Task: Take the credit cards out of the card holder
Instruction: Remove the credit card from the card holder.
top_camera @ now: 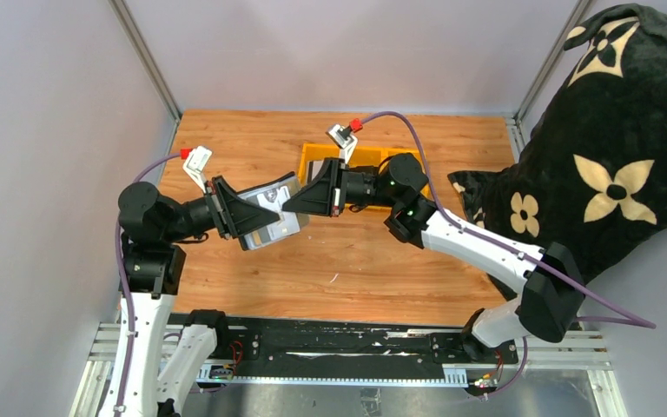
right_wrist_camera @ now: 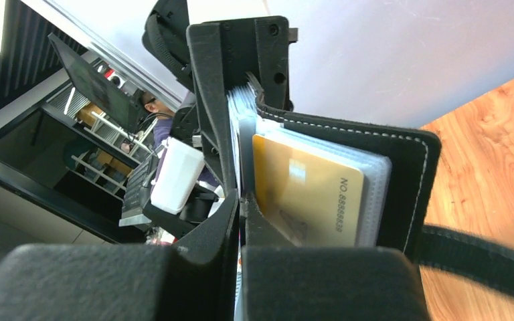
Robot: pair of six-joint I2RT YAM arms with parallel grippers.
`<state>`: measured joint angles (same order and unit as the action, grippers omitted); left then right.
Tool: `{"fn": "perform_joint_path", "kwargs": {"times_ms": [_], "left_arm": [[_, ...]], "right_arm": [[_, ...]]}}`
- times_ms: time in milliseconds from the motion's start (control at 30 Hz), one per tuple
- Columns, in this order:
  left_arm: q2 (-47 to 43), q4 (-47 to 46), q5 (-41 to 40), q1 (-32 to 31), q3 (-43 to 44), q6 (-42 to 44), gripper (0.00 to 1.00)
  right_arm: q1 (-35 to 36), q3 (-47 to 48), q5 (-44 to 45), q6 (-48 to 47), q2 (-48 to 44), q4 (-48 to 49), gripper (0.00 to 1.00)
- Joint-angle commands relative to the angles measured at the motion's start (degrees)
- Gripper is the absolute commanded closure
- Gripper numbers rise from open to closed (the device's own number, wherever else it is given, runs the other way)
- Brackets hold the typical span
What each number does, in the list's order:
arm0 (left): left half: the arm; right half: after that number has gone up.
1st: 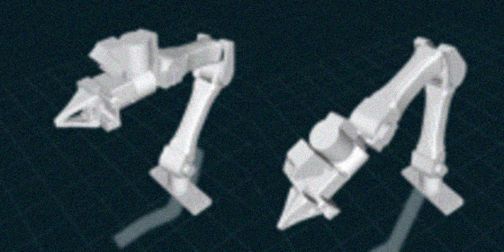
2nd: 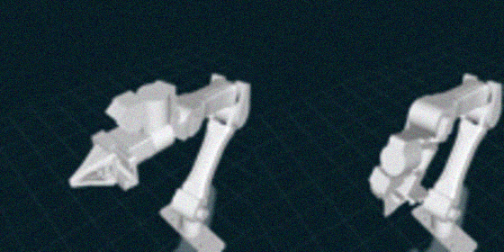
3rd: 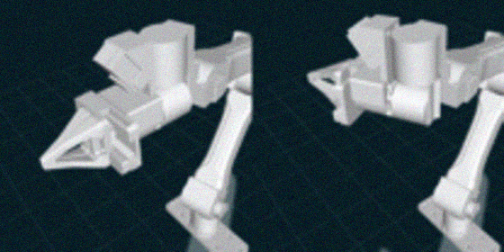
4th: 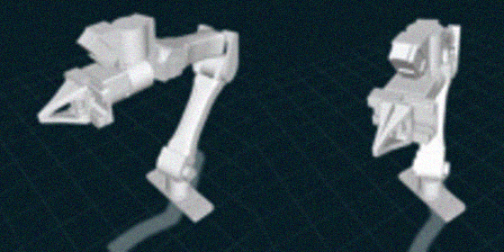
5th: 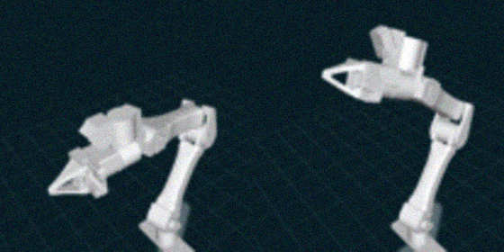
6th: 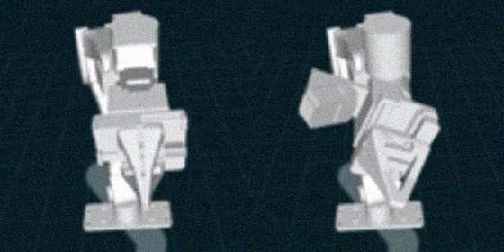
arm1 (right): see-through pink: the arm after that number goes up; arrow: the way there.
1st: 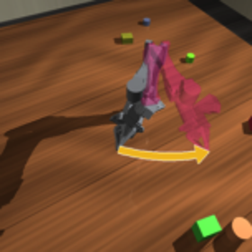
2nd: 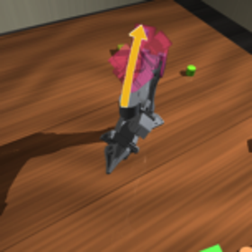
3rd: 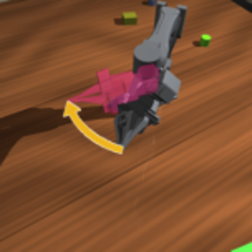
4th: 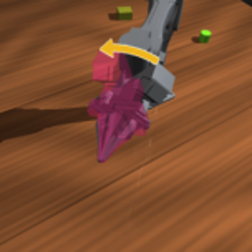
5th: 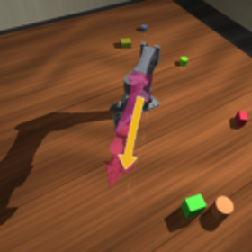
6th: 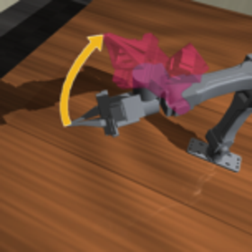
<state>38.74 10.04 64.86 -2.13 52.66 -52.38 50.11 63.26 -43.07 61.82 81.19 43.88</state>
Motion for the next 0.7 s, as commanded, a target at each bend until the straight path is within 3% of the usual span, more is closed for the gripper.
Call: {"fn": "perform_joint_path", "kwargs": {"times_ms": [0,100,300,433,567,667], "left_arm": [[1.1,10.9,-2.1,-0.3,3.9,11.3,0.84],[1.4,11.4,-2.0,-0.2,4.2,12.2,0.83],[1.9,12.1,-2.2,-0.2,4.2,13.6,0.85],[2.5,12.2,-1.7,-0.2,4.7,14.2,0.88],[2.1,12.1,-0.8,-0.2,5.2,14.1,0.88],[1.6,9.6,1.4,-0.2,5.3,11.7,0.88]], "right_arm": [[-3.2,3.2,-3.0,1.8,1.4,-5.0,1.0],[-6.3,0.1,-3.0,5.9,0.3,1.7,1.0],[-9.9,-2.7,-3.5,4.0,-4.0,-1.2,1.0],[-16.6,-5.6,-3.7,5.4,-6.0,-1.7,1.0],[-25.5,-7.2,-2.1,2.7,-7.8,-8.4,1.0],[-28.7,-5.5,1.9,-5.4,-6.7,-17.5,1.0]]}}
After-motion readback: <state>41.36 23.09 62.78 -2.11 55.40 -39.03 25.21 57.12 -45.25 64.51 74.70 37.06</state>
